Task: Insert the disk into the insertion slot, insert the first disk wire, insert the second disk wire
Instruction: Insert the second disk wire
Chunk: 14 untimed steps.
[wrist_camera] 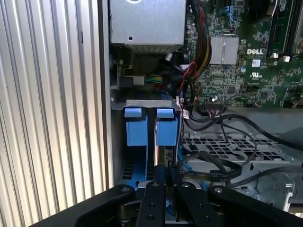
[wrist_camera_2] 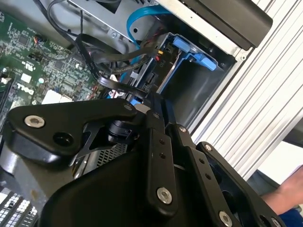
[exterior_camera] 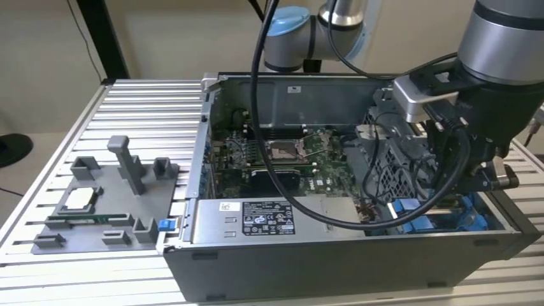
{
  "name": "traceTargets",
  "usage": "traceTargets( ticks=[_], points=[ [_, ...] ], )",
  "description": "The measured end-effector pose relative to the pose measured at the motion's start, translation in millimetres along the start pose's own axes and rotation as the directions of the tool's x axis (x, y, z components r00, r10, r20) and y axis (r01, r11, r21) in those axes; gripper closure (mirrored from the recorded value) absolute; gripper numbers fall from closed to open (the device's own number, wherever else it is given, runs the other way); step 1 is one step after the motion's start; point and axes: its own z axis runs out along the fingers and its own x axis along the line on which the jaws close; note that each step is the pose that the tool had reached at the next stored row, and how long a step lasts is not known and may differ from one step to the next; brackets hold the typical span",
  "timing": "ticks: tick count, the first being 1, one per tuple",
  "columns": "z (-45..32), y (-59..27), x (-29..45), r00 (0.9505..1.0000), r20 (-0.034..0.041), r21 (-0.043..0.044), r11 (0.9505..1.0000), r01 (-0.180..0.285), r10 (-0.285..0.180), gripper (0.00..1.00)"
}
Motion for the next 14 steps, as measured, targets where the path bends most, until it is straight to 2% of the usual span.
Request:
traceTargets(
  ticks=[5,10,14],
  points=[
    [5.6,1.1,-0.3,1.0000,0.0004,0.0142,0.9999,0.000,0.000,1.00],
    [8.5,1.5,-0.3,1.0000,0.0041,0.0295,0.9996,0.000,0.000,1.00],
    [9.2,1.7,-0.3,1.0000,0.0042,0.0300,0.9995,0.000,0.000,1.00]
  ],
)
